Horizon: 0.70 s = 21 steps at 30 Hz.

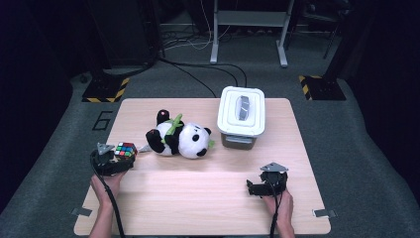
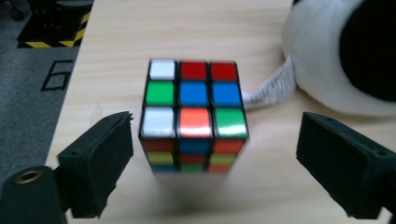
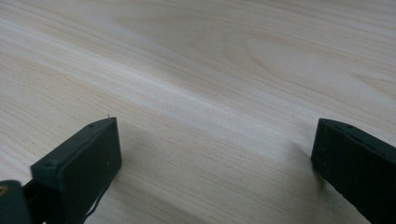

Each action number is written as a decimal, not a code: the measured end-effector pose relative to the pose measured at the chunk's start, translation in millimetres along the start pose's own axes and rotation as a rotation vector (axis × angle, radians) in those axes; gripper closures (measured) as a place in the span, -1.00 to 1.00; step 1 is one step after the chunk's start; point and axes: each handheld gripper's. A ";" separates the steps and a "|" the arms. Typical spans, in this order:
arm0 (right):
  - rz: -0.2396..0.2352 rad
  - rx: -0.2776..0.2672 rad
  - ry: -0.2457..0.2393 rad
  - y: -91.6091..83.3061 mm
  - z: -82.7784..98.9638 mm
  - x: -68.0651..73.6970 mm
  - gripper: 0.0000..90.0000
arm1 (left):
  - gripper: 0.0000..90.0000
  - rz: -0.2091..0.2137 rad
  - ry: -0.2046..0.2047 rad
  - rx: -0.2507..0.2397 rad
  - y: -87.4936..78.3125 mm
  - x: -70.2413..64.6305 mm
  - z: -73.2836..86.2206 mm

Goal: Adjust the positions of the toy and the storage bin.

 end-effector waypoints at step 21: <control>-0.046 0.054 0.002 -7.1 -13.6 -9.8 -0.99 | -1.00 0.020 0.049 0.151 -2.4 -16.2 57.2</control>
Point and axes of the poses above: each handheld gripper's, and its own axes: y roughly forward along the jaws, z roughly out of its underside, x roughly to its left, and after that the axes turned 7 degrees about z, right-handed
